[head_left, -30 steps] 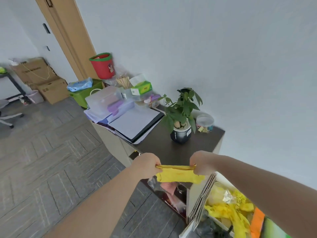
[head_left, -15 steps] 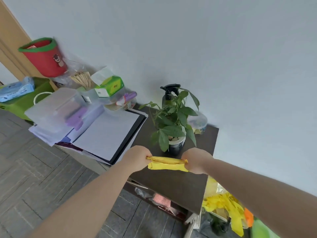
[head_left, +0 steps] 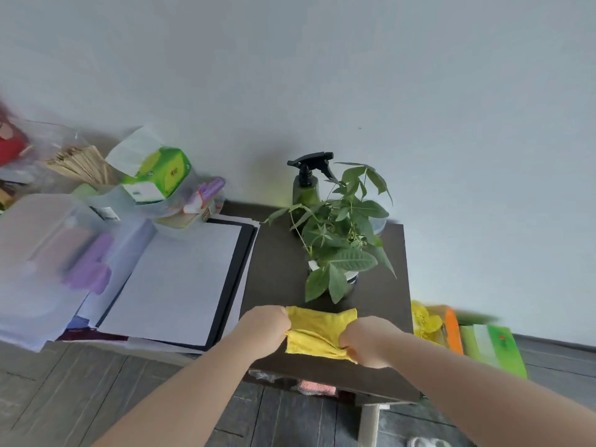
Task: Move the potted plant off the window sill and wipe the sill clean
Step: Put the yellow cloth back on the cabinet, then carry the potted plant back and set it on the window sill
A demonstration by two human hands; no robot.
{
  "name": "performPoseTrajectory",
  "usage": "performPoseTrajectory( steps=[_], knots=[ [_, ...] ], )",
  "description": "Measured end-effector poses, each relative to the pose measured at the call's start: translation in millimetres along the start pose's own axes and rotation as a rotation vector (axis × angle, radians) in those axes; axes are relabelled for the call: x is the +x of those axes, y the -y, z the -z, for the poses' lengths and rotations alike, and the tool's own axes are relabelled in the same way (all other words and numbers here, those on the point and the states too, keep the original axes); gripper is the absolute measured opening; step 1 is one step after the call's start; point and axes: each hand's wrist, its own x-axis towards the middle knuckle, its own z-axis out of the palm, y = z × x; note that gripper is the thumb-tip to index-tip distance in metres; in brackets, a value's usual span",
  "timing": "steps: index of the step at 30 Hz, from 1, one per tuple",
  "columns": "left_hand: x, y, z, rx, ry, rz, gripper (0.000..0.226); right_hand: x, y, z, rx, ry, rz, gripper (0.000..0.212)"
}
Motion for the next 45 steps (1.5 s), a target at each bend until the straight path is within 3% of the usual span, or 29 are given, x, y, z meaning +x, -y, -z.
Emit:
performPoseTrajectory(
  steps=[3, 6, 9, 11, 13, 16, 18, 23, 28, 32, 45],
  knots=[
    [-2.4, 1.5, -8.3, 0.111, 0.067, -0.137, 0.021, 4.2, 8.0, -10.6, 0.062, 0.106, 0.009, 0.035],
    [-4.2, 4.3, -3.9, 0.157, 0.143, -0.197, 0.019, 4.9, 8.0, -8.7, 0.146, 0.074, -0.014, 0.042],
    [-1.0, 7.0, 5.3, 0.151, 0.254, -0.223, 0.055, 4.2, 2.7, -4.5, 0.201, 0.055, -0.051, 0.041],
    [1.0, 5.6, 14.4, 0.149, 0.311, -0.19, 0.066, 4.2, -1.4, -3.9, 0.228, 0.015, -0.1, 0.039],
    [4.5, 4.4, 21.3, 0.061, 0.241, -0.124, 0.059, 4.5, -5.5, -2.6, 0.256, -0.052, -0.173, 0.037],
    [15.8, 7.0, 26.2, -0.106, -0.001, -0.057, 0.044, 6.3, -15.7, -0.1, 0.374, -0.185, -0.31, 0.036],
    [26.6, 9.7, 26.6, -0.244, -0.09, -0.019, 0.052, 8.7, -24.9, 2.0, 0.529, -0.271, -0.392, 0.041],
    [53.4, -0.5, 35.7, -0.632, -0.16, 0.032, 0.094, 11.1, -35.7, 10.8, 0.92, -0.489, -0.407, 0.077],
    [71.8, -12.1, 45.6, -0.789, -0.158, 0.01, 0.081, 18.6, -35.9, 22.9, 1.133, -0.569, -0.338, 0.087],
    [75.6, -17.5, 50.4, -0.745, -0.146, -0.008, 0.055, 23.9, -33.5, 26.9, 1.19, -0.546, -0.313, 0.064],
    [57.1, -65.7, 85.0, -0.678, -0.16, -0.095, 0.075, -50.2, -40.9, 31.8, 1.277, -0.647, -0.305, 0.03]
  ],
)
